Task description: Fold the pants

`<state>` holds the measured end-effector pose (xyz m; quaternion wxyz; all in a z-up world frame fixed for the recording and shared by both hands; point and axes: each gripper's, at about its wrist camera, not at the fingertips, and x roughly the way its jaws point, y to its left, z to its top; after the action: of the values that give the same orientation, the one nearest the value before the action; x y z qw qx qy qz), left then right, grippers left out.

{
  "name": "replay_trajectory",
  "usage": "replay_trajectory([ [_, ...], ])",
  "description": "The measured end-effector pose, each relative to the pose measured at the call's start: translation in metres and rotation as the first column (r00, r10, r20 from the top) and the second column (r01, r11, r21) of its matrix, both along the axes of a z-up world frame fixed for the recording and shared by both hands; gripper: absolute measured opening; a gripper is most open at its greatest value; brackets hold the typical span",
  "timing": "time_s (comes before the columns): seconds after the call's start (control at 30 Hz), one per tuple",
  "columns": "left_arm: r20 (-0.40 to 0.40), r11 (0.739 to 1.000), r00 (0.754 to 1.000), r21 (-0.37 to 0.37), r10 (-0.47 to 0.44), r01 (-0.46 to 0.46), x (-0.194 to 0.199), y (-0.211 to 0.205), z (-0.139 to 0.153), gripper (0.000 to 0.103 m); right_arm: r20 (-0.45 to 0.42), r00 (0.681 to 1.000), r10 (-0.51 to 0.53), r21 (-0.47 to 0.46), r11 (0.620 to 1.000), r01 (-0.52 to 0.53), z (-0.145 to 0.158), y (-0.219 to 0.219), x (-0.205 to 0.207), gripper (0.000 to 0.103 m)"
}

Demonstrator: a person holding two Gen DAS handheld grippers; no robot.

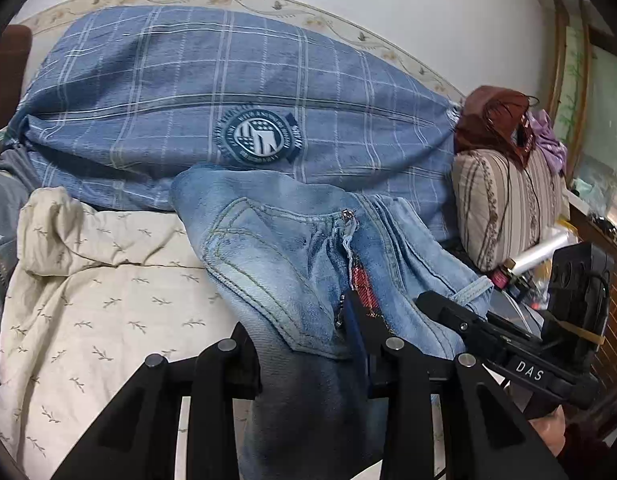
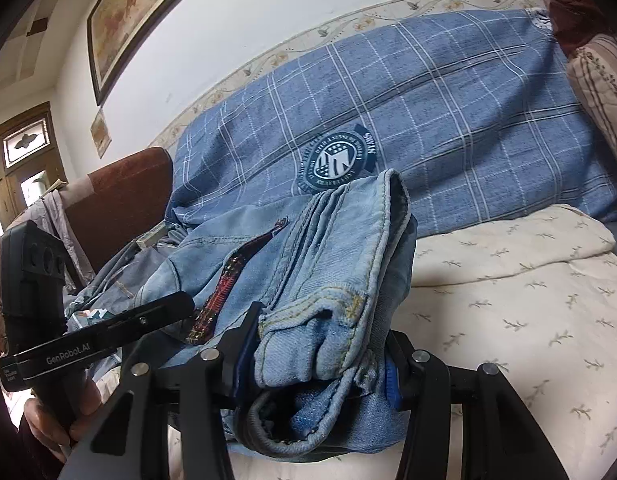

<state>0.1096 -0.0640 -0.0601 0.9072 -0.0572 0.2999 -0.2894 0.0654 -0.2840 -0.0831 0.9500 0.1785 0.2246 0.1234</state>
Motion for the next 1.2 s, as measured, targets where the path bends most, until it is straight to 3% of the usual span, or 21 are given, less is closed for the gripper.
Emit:
replay_trajectory([
  [0.57, -0.054, 0.998, 0.998, 0.049, 0.029, -0.026, 0.017, 0.001, -0.018, 0.036, -0.079, 0.997, 0.018, -0.011, 1.0, -0.019, -0.017, 0.01, 0.022, 0.053],
  [1.2, -0.176, 0.994, 0.984, 0.106, 0.036, -0.017, 0.035, -0.004, -0.044, 0.036, -0.186, 0.983, 0.007, -0.026, 1.0, -0.012, -0.04, 0.01, 0.033, 0.053],
])
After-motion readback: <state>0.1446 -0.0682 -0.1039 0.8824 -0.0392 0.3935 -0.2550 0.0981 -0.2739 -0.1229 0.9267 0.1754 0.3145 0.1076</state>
